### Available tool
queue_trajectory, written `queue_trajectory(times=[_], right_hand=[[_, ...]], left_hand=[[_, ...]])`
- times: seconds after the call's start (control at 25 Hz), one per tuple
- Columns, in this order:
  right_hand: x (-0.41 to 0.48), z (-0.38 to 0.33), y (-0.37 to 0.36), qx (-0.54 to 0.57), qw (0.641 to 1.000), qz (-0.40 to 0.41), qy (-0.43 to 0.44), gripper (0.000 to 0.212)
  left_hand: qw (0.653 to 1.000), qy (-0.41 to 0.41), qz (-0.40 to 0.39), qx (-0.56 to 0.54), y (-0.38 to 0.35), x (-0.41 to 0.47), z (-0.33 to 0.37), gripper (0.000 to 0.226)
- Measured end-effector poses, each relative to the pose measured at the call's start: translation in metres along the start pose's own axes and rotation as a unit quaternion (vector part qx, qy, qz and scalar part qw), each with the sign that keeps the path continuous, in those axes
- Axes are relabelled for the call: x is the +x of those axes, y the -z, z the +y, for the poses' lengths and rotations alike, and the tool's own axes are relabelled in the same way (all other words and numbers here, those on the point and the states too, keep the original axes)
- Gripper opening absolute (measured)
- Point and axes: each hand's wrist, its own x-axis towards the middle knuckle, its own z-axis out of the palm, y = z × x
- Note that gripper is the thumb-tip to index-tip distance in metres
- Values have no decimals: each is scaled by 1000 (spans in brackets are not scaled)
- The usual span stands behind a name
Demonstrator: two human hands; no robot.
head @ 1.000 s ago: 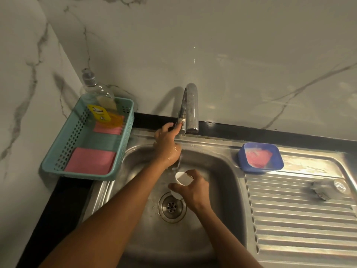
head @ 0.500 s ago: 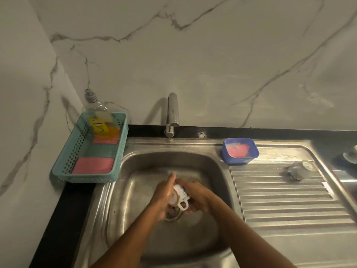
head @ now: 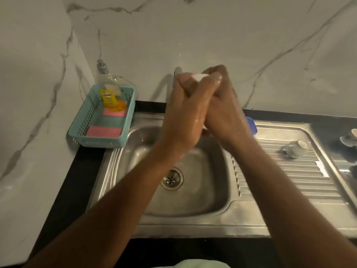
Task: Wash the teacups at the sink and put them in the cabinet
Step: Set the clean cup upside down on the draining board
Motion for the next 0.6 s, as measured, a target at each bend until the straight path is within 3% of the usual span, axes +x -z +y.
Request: queue_trajectory(times=[0.04, 0.08, 0.12, 0.16, 0.2, 0.24, 0.28, 0.32, 0.4, 0.52, 0.6], right_hand=[[-15, 12, -8, -13, 996, 75, 47, 28], [-39, 45, -26, -16, 994, 99, 30, 21], [-62, 82, -47, -4, 997, 69, -45, 17], [-87, 119, -70, 11, 984, -10, -178, 14], [-109, 153, -92, 10, 928, -124, -352, 12], [-127, 184, -106, 1, 867, -199, -456, 14], [-138, 203, -112, 34, 821, -220, -526, 19], [-134, 213, -114, 72, 798, -211, -561, 23], [-123, 206, -105, 82, 803, -168, -566, 30], [-93, 183, -84, 157, 804, -98, -566, 43], [-65, 154, -74, 133, 853, -86, -497, 49]], left_hand=[[999, -35, 36, -13, 0, -5, -16, 22], [998, -28, 57, 10, 4, -13, -51, 25], [993, 23, 96, 64, 13, -23, -97, 28], [975, 146, 127, 112, 24, -29, -139, 31], [926, 324, 142, 134, 34, -39, -172, 39], [847, 504, 128, 108, 40, -49, -198, 46], [791, 599, 103, 73, 46, -57, -213, 50], [776, 622, 88, 57, 50, -55, -224, 50], [788, 607, 89, 48, 54, -53, -221, 55], [852, 515, 85, 43, 53, -37, -200, 55], [896, 429, 110, -1, 40, -27, -174, 46]])
